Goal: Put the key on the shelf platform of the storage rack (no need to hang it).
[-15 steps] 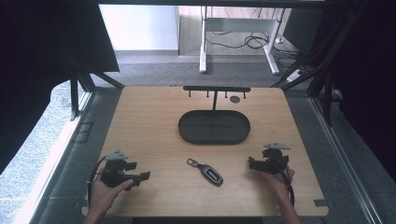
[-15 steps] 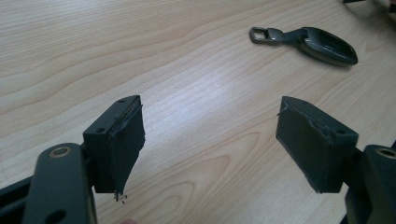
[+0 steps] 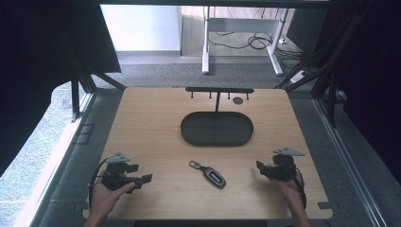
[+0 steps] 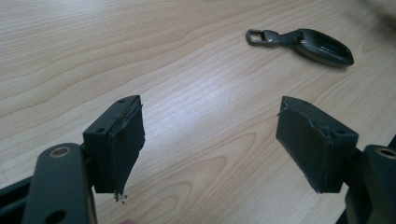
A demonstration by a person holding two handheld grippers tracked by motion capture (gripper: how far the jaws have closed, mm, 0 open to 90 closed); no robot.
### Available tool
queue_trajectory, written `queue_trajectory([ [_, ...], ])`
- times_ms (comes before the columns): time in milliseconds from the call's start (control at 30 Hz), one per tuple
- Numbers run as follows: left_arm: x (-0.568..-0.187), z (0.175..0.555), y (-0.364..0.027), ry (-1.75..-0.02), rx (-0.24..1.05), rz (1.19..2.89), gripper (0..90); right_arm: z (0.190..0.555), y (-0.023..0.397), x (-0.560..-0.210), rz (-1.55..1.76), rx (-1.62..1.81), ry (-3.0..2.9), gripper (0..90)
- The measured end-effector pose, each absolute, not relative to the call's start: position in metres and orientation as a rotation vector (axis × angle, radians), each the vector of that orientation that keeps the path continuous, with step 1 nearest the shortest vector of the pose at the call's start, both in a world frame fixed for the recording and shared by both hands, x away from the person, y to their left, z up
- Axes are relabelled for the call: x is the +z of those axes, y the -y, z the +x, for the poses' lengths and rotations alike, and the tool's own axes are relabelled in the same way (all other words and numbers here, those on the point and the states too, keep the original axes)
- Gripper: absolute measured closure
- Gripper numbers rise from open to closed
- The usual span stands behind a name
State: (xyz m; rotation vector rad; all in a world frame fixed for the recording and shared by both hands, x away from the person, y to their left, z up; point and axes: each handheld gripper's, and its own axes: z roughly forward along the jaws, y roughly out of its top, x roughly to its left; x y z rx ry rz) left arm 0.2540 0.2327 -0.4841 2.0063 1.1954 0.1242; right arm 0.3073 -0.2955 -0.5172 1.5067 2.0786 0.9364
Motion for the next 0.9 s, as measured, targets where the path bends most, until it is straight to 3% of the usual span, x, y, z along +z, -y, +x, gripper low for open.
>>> queue_trajectory([
  [433, -0.482, 0.253, -0.233, -1.190, 0.132, 2.004, 23.8, 0.301, 0.290, -0.507, 1.453, 0.949, -2.089, 34.0],
  [733, -0.484, 0.254, -0.233, -1.206, 0.127, 2.003, 23.8, 0.305, 0.287, -0.500, 1.448, 0.954, -2.144, 34.7],
  [900, -0.481, 0.252, -0.232, -1.201, 0.134, 1.999, 23.8, 0.303, 0.279, -0.478, 1.383, 0.913, -2.226, 34.3],
])
